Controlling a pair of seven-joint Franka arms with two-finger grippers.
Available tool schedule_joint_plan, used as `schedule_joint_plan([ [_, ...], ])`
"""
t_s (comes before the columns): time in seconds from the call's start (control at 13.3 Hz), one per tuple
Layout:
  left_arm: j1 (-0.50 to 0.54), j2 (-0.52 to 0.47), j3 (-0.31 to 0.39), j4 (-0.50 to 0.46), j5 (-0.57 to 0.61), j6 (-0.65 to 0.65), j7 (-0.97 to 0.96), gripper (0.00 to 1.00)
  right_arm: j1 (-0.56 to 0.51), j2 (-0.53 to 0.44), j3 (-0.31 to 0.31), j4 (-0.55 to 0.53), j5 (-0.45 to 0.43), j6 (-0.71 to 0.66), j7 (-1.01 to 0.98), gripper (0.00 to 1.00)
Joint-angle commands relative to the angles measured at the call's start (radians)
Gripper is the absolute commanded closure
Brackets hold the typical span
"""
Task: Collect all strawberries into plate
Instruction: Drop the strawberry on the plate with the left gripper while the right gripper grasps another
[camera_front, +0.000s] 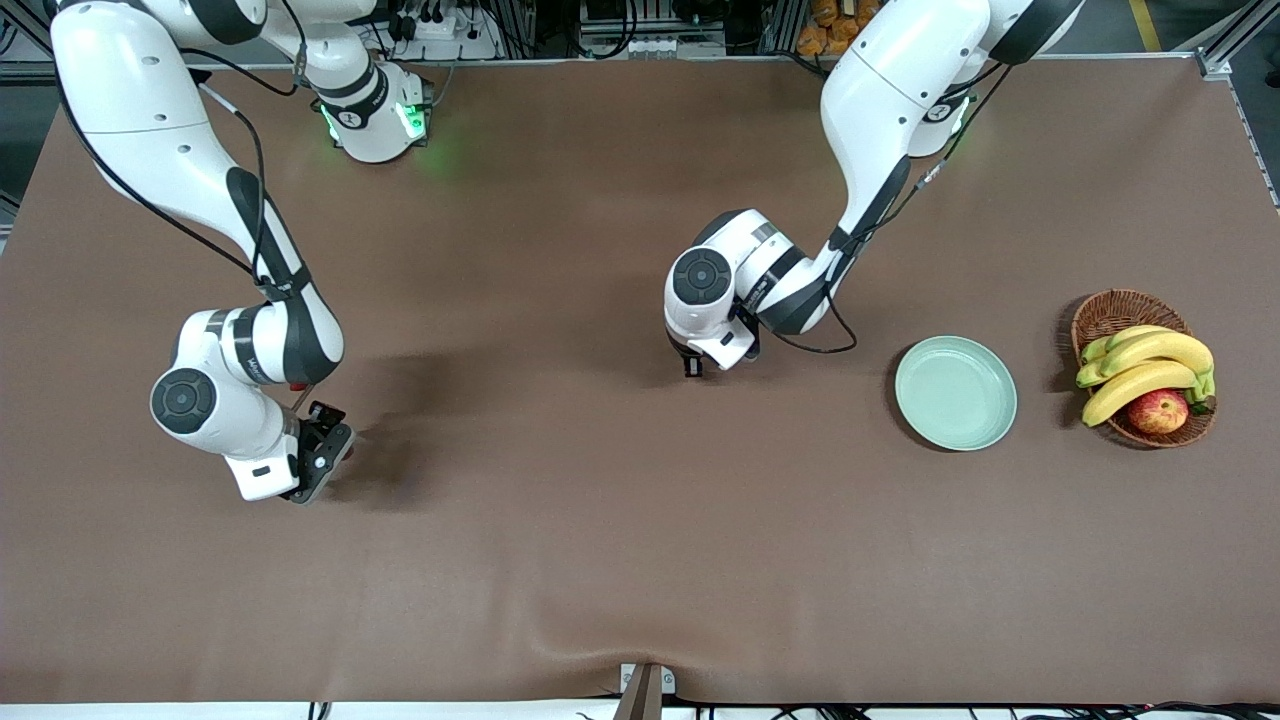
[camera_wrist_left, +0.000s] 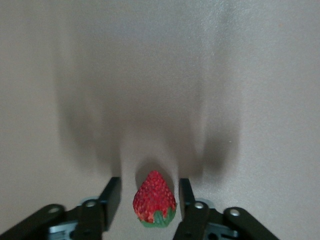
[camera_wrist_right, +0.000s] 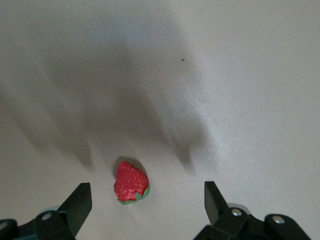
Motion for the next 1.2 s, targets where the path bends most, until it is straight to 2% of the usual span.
schedule_joint_plan([
  [0.0, 0.002, -0.014, 0.009, -0.008, 0.031, 0.006, 0.021, 0.99, -0.007, 0.014, 0.002, -0.021, -0.012, 0.059, -0.08, 0.0],
  [0.3, 0.13, -0.138, 0.004, -0.001, 0.034, -0.161, 0.296, 1.0, -0.007, 0.017, 0.004, -0.029, -0.012, 0.068, -0.08, 0.0],
  [0.45, 0.19, -0.162, 0.003, -0.002, 0.033, -0.244, 0.43, 1.0, -0.009, 0.018, 0.004, -0.029, -0.012, 0.074, -0.08, 0.0],
  [0.68, 0.321, -0.183, 0.001, -0.02, 0.034, -0.302, 0.654, 0.97, -0.012, 0.018, 0.004, -0.029, -0.012, 0.074, -0.082, 0.01],
  [0.83, 0.405, -0.205, 0.001, -0.057, 0.034, -0.315, 0.807, 0.96, -0.012, 0.02, 0.004, -0.029, -0.011, 0.074, -0.08, 0.3],
  [0.9, 0.434, -0.215, 0.001, -0.071, 0.034, -0.315, 0.846, 0.94, -0.013, 0.021, 0.004, -0.029, -0.011, 0.074, -0.08, 0.36],
  [1.13, 0.482, -0.237, 0.004, -0.119, 0.037, -0.307, 0.955, 0.93, -0.013, 0.023, 0.004, -0.029, -0.011, 0.077, -0.08, 0.38],
])
